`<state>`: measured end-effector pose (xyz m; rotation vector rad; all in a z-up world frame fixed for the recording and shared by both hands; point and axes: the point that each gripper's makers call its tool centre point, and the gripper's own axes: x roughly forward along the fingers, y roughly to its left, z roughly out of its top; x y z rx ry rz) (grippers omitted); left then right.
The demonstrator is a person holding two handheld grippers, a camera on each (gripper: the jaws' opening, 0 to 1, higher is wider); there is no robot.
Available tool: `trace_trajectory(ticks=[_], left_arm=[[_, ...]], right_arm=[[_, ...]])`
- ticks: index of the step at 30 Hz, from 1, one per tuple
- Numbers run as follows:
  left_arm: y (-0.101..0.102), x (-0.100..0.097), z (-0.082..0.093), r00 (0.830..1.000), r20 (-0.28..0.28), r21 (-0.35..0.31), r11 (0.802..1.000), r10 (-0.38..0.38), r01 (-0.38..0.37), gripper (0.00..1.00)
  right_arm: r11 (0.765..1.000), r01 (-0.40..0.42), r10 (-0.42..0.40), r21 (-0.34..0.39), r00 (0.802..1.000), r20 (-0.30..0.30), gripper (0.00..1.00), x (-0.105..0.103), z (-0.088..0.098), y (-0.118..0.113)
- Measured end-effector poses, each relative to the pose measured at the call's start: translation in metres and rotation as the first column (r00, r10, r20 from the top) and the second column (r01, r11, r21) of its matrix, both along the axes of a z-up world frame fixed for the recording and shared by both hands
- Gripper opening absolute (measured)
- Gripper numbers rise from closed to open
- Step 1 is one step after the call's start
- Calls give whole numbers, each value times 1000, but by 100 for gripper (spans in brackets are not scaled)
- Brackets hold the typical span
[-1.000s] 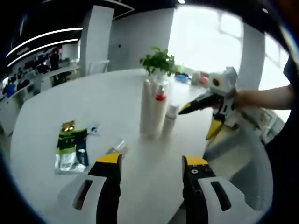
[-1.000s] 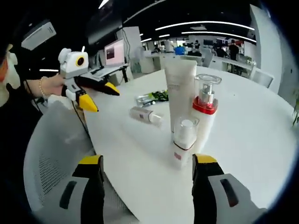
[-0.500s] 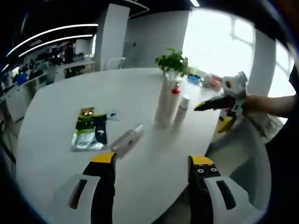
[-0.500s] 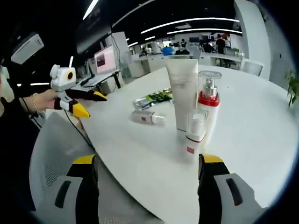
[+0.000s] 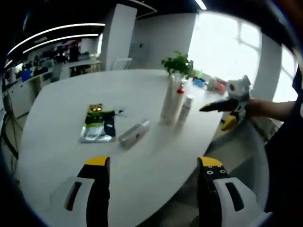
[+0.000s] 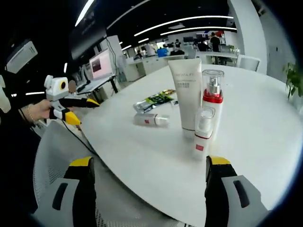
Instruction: Arrange the skincare products in the storage area until every visible bottle or jar stands upright without overlapping.
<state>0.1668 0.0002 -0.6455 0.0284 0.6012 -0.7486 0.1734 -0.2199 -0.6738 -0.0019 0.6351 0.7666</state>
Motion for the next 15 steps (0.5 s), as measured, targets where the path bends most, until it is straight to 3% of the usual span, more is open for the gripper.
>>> trace_trajectory(ticks=[15], left_arm=[[24,-13,-5,999,-19,36,999,37,-36,85]], right_arm=[[999,43,-43,6,999,-1,99,-2,8,4]])
